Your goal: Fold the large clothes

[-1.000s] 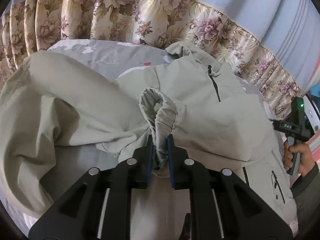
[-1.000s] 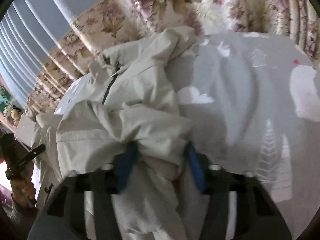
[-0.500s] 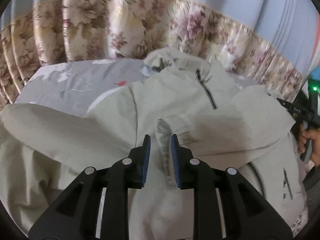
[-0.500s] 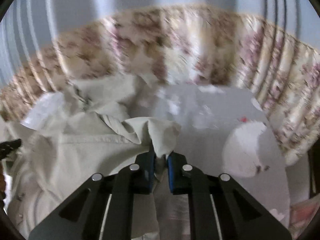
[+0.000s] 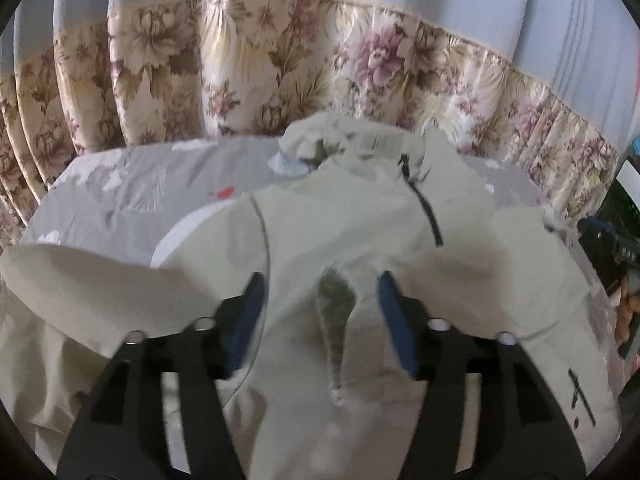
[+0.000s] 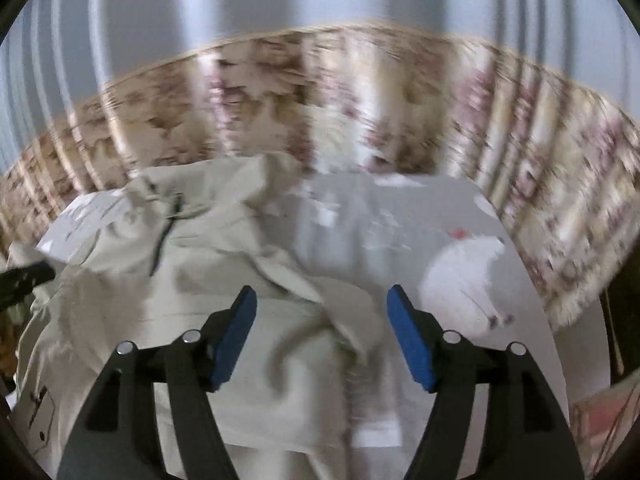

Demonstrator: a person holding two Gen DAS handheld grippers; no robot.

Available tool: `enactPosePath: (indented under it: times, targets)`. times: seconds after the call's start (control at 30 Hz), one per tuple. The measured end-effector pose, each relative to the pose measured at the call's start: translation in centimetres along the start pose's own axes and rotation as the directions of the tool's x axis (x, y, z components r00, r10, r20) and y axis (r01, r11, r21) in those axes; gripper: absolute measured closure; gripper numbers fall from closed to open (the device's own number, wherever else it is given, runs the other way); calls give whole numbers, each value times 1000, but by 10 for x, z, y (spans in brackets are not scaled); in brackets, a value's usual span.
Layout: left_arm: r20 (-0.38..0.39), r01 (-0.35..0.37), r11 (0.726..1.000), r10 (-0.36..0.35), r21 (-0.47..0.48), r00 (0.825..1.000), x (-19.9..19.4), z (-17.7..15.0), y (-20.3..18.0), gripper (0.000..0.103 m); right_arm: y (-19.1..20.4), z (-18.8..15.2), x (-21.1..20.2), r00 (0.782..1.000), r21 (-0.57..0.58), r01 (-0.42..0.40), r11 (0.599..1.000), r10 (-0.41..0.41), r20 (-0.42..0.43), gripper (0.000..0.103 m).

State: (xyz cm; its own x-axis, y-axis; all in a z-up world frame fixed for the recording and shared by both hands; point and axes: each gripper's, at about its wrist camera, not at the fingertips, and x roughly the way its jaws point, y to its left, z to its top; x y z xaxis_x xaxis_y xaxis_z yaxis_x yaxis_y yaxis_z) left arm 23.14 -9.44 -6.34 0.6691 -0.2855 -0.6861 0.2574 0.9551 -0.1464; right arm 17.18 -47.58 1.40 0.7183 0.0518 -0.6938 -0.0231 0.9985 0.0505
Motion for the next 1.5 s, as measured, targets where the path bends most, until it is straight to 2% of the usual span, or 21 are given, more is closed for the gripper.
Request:
enactPosePath:
  times: [0.07, 0.13, 0.17, 0.2, 0.27, 0.3, 0.43, 0.5, 0.57, 0.67, 0.7, 0.73, 0.77, 0.8, 0.83, 0.87, 0.9, 1.07, 1.23, 1.37, 1.5]
  targets:
    - [-21, 2, 1000, -1, 27, 1000, 9, 3, -10, 31, 12, 1, 11, 999, -29, -36, 999, 35, -26, 32]
    - [-57, -13, 998, 16, 57, 998, 25, 1, -19, 30, 25, -1, 33, 996, -59, -46, 997, 41, -77, 32]
    - [-83, -13, 998, 19, 62, 996, 36, 0, -21, 31, 29, -2, 45, 994, -62, -54, 997, 48, -103, 33]
    - [-97, -11, 998, 17, 63, 995, 41, -2, -22, 42, 31, -3, 57, 990, -63, -65, 996, 57, -128, 36]
    - [-139, -19, 998, 27, 59, 990, 60, -6, -22, 57, 30, -9, 73, 985, -68, -48, 997, 36, -167, 92]
    - [-138, -28, 998, 36, 63, 990, 64, -7, -21, 68, 26, -10, 82, 982, -61, -25, 998, 14, -186, 93]
    - [-96, -54, 997, 60, 61, 994, 68, -2, -17, 78, 19, -3, 85, 987, -37, 2, 999, -8, -157, 96]
    - [-50, -93, 993, 97, 69, 994, 63, 3, -20, 91, 20, 3, 83, 990, -57, 45, 997, -52, -128, 96]
    - [-39, -103, 992, 106, 72, 994, 63, 4, -19, 88, 17, 3, 87, 989, -49, 37, 998, -44, -144, 96]
    - [-99, -90, 995, 94, 47, 991, 73, -4, -13, 79, 14, -10, 99, 982, -46, 13, 999, -21, -186, 94]
    - [-92, -84, 996, 87, 33, 992, 70, -5, -10, 75, 14, -10, 98, 984, -40, 12, 999, -19, -178, 88]
    - [-108, -80, 997, 82, 20, 991, 63, -5, -7, 74, 12, -10, 93, 984, -15, 8, 1000, -10, -176, 75]
    - [-97, -75, 997, 76, 8, 992, 54, -5, -5, 61, 9, -9, 87, 986, 16, -11, 1000, 14, -168, 51]
    - [-79, -73, 997, 73, -1, 994, 42, -5, -3, 37, 9, -9, 81, 987, 41, -39, 998, 45, -155, 41]
    - [-58, -77, 997, 77, -5, 995, 32, -6, 0, 28, 9, -10, 70, 988, 61, -72, 996, 79, -130, 35]
    - [-20, -95, 995, 95, -6, 995, 14, -8, 3, 16, 13, -11, 60, 991, 56, -74, 996, 80, -109, 33]
    - [6, -112, 994, 112, -12, 994, -3, -11, 8, 10, 17, -13, 51, 993, 42, -64, 997, 68, -99, 33]
    - [50, -172, 981, 176, -85, 983, -75, -34, 51, 6, 30, -31, 6, 993, 16, -106, 994, 107, -51, 27]
    - [53, -289, 946, 299, -145, 953, -138, -77, 113, 5, 34, -63, -32, 991, 25, -132, 991, 132, -29, 27]
    - [9, -314, 923, 324, -221, 946, -165, -121, 147, 5, 31, -86, -54, 990, 44, -136, 990, 137, -26, 26]
    - [-49, -340, 915, 338, -219, 940, -156, -147, 157, 5, 27, -99, -65, 990, 66, -134, 989, 136, -32, 25]
